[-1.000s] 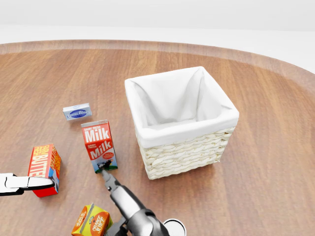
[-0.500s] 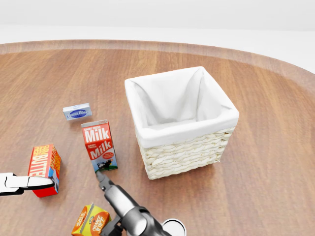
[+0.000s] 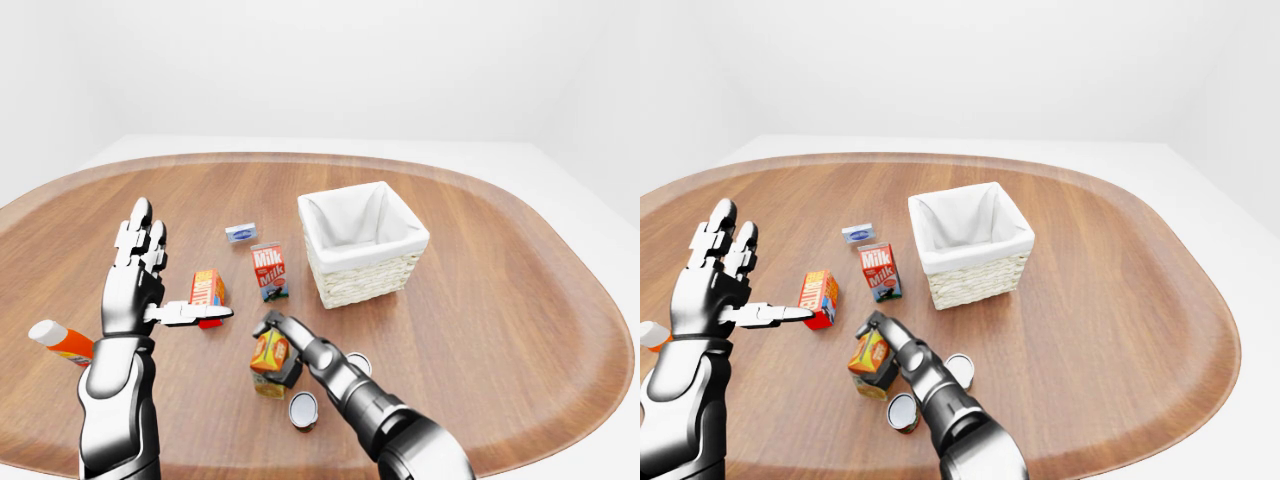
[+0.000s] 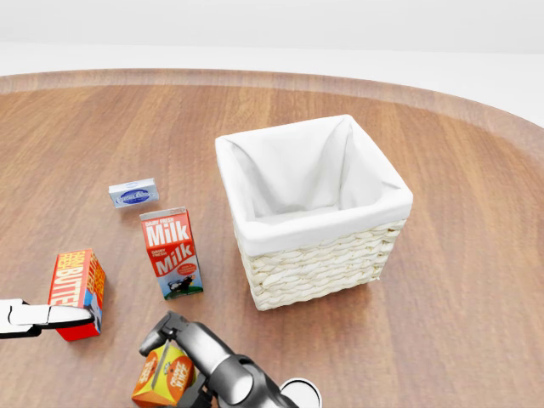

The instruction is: Pick up the orange juice, and put it in the basket.

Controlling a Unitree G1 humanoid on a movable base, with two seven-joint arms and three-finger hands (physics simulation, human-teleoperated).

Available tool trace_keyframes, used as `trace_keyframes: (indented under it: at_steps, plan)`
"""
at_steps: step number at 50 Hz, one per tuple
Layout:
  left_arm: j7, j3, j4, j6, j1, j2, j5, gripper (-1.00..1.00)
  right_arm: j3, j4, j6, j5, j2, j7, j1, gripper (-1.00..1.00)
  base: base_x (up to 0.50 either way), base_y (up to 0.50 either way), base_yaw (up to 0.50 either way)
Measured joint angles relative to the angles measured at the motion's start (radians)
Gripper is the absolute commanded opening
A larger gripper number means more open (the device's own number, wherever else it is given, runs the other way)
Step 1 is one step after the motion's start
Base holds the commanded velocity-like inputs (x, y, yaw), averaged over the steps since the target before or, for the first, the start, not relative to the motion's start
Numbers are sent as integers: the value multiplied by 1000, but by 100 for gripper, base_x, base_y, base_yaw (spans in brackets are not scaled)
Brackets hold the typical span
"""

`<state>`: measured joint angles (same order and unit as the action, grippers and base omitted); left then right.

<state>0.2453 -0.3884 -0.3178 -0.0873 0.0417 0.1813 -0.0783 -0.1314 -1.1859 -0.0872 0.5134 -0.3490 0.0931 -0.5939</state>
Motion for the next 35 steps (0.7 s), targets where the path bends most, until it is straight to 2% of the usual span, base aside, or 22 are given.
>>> trace_keyframes:
  at_steps: [35]
  plan:
    - [-1, 1, 4, 0, 2, 1, -1, 100, -5, -16, 0, -35, 0, -18, -8, -100, 0, 0, 0]
